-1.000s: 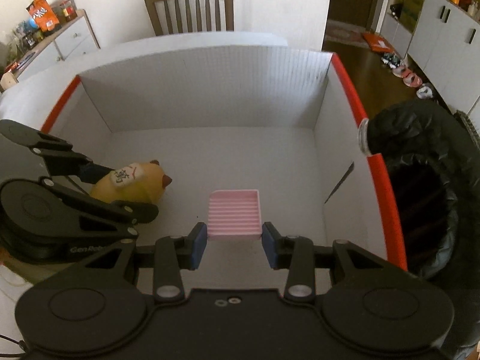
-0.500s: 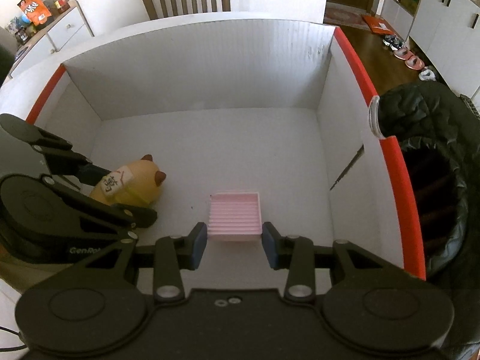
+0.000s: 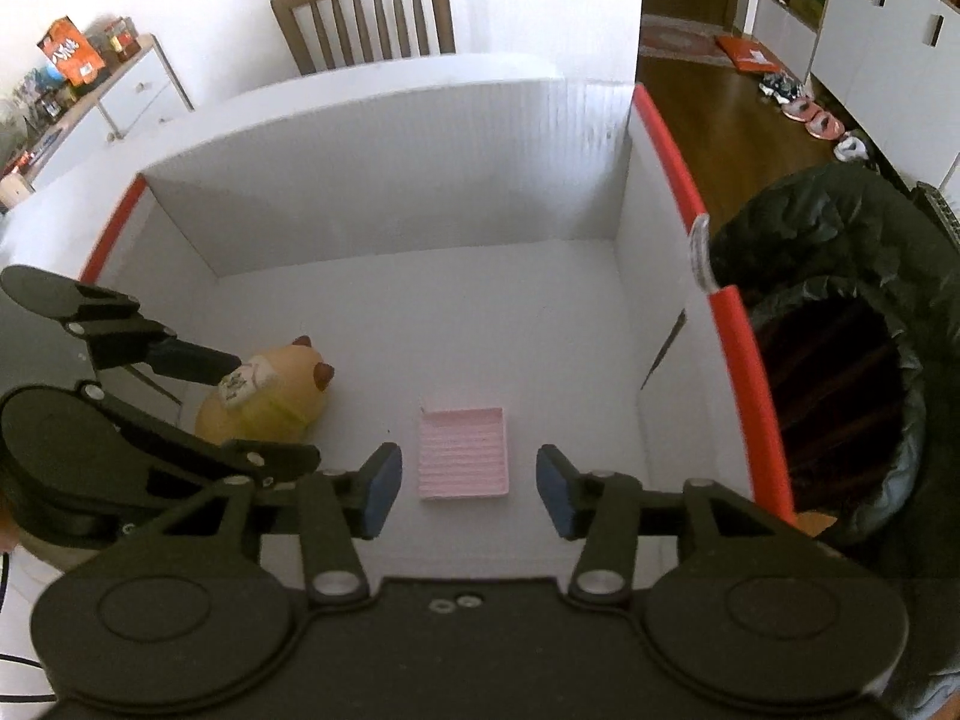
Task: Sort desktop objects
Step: 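Lower both held items into the red box and open both tools, then withdraw both tools from the red box back over the table items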
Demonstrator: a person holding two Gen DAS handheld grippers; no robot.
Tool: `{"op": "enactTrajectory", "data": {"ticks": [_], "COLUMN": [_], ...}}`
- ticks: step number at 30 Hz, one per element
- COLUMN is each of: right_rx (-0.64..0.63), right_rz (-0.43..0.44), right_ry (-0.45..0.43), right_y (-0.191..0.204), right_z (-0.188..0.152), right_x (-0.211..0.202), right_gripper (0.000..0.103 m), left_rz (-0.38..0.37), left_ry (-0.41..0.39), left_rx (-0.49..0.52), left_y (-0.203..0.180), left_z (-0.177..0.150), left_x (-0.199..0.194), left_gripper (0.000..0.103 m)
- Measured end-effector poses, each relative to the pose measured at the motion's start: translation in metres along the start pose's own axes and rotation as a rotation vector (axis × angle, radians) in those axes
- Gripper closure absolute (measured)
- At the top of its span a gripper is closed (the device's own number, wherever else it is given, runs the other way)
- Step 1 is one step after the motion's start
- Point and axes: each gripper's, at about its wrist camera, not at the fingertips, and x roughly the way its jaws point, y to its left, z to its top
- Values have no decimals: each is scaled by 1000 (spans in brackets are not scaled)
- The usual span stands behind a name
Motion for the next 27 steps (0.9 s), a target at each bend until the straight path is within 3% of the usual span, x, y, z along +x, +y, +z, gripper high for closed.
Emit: {"op": "enactTrajectory", "data": {"ticks": [12,14,17,27], "right_rx": [-5,8,-1,-31], "right_rz": [42,50,46,28], "right_ry": [-91,-107,-142,-220], "right_y": [4,6,12,35], "right_z": [-10,-13,-18,-33], "right_x": [-46,-53,-68,-101], "right_gripper": [47,40,39,38], "left_rz": [-43,-37,-41,-51], "left_ry": [-181,-218,-263,-337], "left_rx": [-70,-80,-95,-119], "left_y": [-3,-3,-2,8], "left_z": [-20,-27,-39,-78], "left_x": [-58,-71,-85,-122], "left_gripper": [39,39,39,39]}}
